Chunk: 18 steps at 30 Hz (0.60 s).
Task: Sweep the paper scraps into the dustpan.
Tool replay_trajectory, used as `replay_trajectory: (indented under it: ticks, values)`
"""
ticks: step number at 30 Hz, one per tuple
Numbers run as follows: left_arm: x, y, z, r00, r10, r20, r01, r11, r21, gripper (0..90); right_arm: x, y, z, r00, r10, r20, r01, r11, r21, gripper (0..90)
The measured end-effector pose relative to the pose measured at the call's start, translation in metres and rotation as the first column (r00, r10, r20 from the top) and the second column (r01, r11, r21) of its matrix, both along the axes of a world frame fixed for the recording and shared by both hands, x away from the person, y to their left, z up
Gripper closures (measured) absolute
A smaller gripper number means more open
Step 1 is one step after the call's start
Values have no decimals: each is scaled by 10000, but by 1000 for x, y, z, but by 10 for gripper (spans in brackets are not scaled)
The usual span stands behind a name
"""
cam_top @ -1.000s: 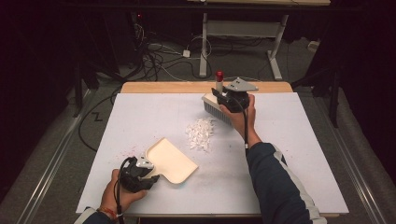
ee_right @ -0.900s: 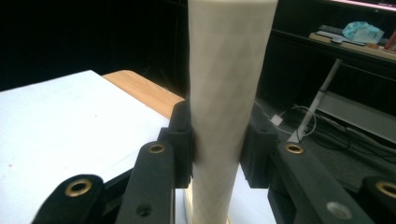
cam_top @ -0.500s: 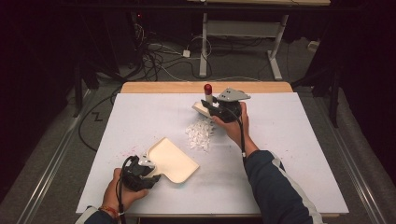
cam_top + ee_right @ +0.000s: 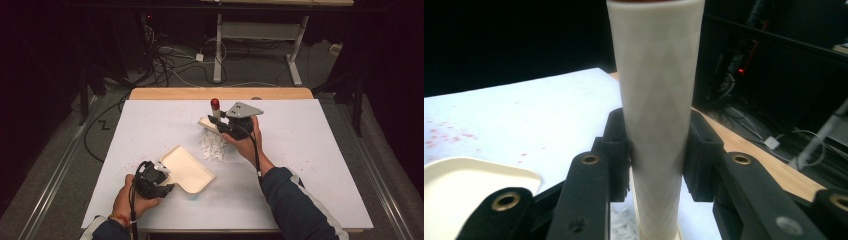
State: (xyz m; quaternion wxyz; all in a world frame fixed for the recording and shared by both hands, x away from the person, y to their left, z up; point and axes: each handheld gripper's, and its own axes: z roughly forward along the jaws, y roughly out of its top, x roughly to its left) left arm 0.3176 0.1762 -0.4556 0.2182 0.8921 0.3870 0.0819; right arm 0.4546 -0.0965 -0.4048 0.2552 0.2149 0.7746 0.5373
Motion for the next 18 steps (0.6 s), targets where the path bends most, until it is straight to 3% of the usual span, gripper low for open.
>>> replay_trajectory:
  ticks: [18]
  values:
    - [9,-3,4,9996,73,-289,-71,10000,51,637,-38,20,-3,9956,937,-38,-935,9949,389,694]
